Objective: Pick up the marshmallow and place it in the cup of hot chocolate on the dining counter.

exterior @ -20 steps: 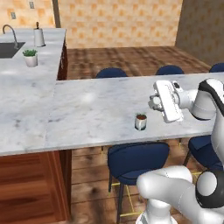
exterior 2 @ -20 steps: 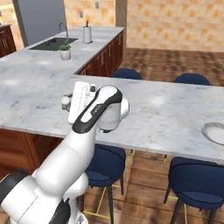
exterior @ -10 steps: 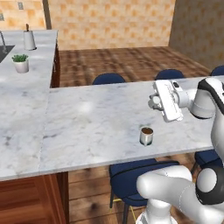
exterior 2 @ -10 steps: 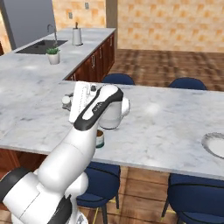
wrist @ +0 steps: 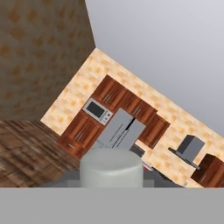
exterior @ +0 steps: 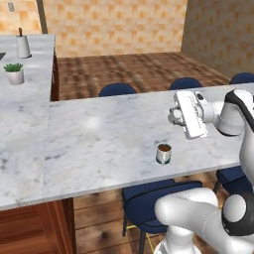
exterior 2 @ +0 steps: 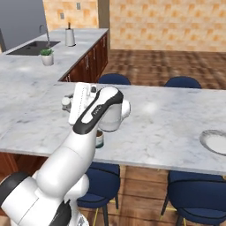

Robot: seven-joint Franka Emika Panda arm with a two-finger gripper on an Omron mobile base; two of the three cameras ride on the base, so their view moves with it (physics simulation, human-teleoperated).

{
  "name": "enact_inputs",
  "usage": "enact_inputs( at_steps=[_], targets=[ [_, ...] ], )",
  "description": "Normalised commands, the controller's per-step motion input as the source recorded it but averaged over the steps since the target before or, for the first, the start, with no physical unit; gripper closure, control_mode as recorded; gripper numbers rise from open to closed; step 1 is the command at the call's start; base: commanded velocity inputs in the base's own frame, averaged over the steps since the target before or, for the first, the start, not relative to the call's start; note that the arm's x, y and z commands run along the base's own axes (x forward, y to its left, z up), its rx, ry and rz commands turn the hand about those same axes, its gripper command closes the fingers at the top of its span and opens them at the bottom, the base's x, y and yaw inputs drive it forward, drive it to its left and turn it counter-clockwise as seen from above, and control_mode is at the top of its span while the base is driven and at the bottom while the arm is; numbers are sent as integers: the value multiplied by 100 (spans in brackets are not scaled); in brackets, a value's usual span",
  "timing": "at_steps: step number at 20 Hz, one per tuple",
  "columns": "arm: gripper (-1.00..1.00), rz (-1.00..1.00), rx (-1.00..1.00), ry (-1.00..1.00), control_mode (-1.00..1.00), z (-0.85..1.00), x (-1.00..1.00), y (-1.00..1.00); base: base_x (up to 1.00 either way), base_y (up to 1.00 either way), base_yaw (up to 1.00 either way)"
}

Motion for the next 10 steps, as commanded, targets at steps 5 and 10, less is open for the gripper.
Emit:
enact_inputs(
  at_steps=[5, 10],
  targets=[
    [100, -2, 0, 1, -100, -14, 20, -5, 8, 0, -6],
    [100, 0, -1, 1, -100, -42, 25, -31, 0, 0, 0]
  ],
)
